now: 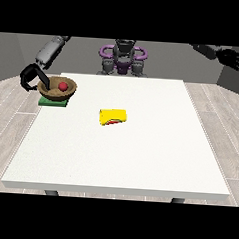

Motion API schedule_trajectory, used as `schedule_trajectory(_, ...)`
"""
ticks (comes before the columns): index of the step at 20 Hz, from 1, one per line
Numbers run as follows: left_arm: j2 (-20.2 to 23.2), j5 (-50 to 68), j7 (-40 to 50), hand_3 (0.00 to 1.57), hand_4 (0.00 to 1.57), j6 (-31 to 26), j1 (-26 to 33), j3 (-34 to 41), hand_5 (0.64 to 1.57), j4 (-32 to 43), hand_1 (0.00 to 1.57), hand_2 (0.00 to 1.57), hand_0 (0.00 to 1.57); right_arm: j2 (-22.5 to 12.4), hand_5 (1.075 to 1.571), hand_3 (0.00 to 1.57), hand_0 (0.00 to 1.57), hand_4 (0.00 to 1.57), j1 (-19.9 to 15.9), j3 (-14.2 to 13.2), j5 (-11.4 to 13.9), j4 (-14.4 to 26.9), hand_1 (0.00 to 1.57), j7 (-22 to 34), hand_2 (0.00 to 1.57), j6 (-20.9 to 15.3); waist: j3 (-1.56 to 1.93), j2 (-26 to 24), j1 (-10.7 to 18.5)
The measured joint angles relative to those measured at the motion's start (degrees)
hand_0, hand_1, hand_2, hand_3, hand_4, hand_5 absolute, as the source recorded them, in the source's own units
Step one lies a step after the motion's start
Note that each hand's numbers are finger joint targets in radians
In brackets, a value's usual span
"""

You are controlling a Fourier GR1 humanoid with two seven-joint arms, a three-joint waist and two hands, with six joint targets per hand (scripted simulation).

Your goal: Pick the cup and pour the ball into the bowl, then pick the bowl and place it on the pad

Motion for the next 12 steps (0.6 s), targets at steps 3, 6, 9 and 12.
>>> schedule_trajectory(3,-0.5,-0.2,0.1,0.0,1.18,0.1,0.8,-0.4,1.55,-0.2,0.0,0.0,0.0,0.5,1.392,0.12,0.0,0.0,-0.3,0.1,-0.3,1.3,0.0,-0.1,0.18,1.1,0.0,-0.8,0.0)
schedule_trajectory(6,-1.3,-0.5,1.9,0.0,1.01,0.6,0.8,-1.8,1.569,-1.7,0.0,0.0,0.0,-0.4,1.361,0.0,0.0,0.0,-1.5,0.3,-0.3,2.3,0.0,1.4,0.0,2.1,0.02,-2.2,0.1)
schedule_trajectory(9,-5.2,-1.0,7.5,0.0,0.9,2.8,0.5,-5.9,1.559,-7.2,0.0,0.0,0.0,-1.1,1.356,0.0,0.0,0.0,-1.8,1.3,0.8,4.1,0.0,3.3,0.0,2.8,0.07,-6.7,0.6)
schedule_trajectory(12,-8.7,-2.5,10.8,0.0,0.9,5.2,1.4,-9.0,1.559,-8.4,0.0,0.0,0.0,-0.9,1.434,0.0,0.0,0.48,-3.3,2.9,1.2,3.0,0.0,6.1,0.0,5.1,0.01,-12.6,-0.5)
